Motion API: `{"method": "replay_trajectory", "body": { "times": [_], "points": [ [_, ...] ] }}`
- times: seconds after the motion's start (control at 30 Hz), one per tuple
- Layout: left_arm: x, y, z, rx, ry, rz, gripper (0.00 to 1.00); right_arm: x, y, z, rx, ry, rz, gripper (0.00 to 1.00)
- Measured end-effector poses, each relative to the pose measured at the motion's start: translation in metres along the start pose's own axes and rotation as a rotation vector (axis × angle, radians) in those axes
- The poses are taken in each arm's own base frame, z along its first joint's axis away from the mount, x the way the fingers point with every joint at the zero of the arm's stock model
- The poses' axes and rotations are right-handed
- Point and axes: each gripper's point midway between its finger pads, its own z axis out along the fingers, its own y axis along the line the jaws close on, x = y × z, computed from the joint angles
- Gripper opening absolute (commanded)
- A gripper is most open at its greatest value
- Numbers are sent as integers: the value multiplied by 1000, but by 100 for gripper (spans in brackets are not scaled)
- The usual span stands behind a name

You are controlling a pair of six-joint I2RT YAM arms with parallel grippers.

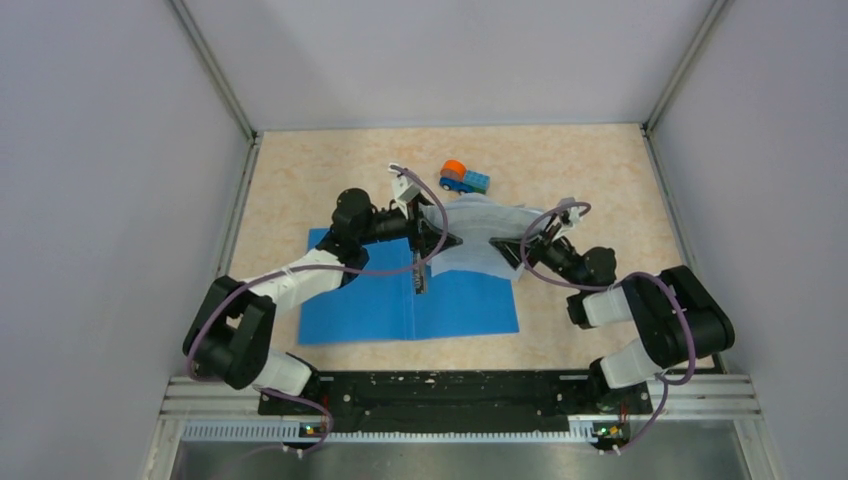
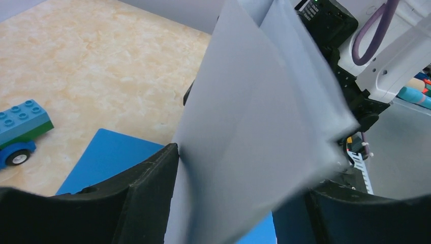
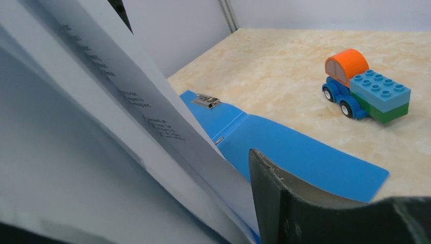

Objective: Put the files into the folder

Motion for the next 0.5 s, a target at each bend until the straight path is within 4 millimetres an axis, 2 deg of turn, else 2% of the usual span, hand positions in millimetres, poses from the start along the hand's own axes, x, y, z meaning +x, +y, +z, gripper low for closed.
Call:
{"method": "replay_trajectory", "body": {
  "times": [0.17,0.3,0.43,0.5],
  "points": [
    [12,-1,8,21,14,-38,64,-4,2,6,-16,-7,-3,57],
    [15,-2,15,35,20,-58,55,-8,2,8,-20,-15,-7,57],
    [6,-4,20,46,5,-52,38,-8,1,8,-13,-18,-9,58],
    [2,-4,21,48,-1,-47,25,-8,0,8,-7,-20,-9,59]
  ]
}}
